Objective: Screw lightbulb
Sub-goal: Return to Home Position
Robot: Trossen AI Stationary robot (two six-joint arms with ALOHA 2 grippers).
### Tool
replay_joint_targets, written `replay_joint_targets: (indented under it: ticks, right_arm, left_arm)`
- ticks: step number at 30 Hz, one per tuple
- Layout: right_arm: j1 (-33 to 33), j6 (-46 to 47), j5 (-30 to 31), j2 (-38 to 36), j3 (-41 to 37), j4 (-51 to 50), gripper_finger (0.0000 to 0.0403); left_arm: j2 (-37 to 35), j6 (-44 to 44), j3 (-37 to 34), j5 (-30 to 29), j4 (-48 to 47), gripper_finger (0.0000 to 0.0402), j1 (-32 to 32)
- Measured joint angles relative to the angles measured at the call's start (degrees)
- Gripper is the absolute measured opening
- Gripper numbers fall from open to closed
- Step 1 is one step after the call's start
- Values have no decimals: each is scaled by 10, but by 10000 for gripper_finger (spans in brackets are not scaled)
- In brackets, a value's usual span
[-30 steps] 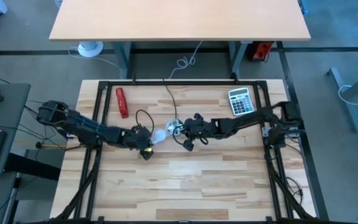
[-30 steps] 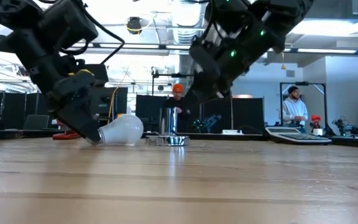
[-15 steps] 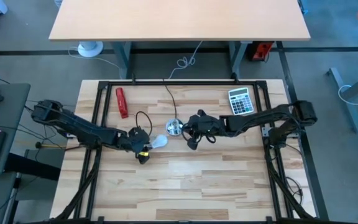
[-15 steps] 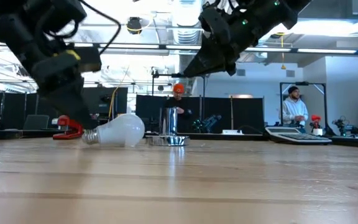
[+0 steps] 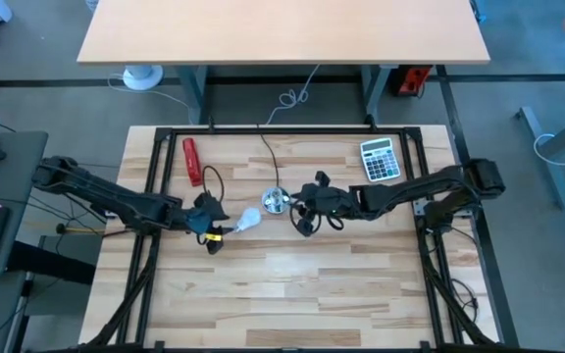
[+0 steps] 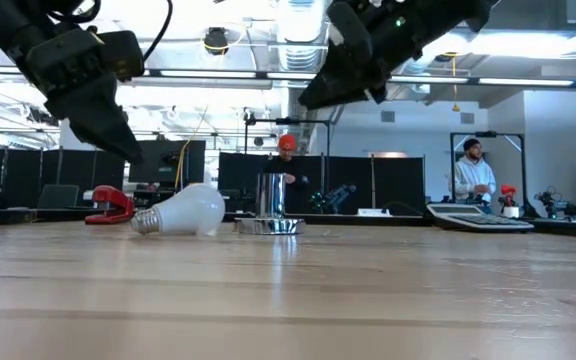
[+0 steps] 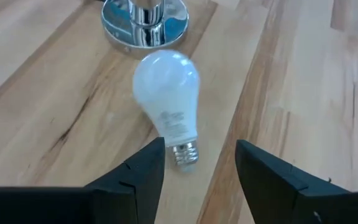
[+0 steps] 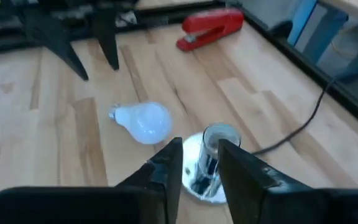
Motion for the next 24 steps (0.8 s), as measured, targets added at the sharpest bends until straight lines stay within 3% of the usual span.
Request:
replay_joint_targets:
  ticks: [9, 13, 21, 24]
  right_arm:
    - [7, -27, 0, -57, 0, -31, 11]
    - [16, -25, 0, -85, 0, -60, 10]
    - [54, -66, -1, -147, -3, -58, 6]
    - [75, -116, -5, -169, -3, -58, 5]
  left_arm:
    - [-17, 27, 0, 0, 35, 178, 12]
    - [-50, 50, 1, -6, 38, 141, 12]
    - [-146, 118, 1, -4, 66, 24, 11]
    - [-183, 146, 1, 0, 65, 5, 2]
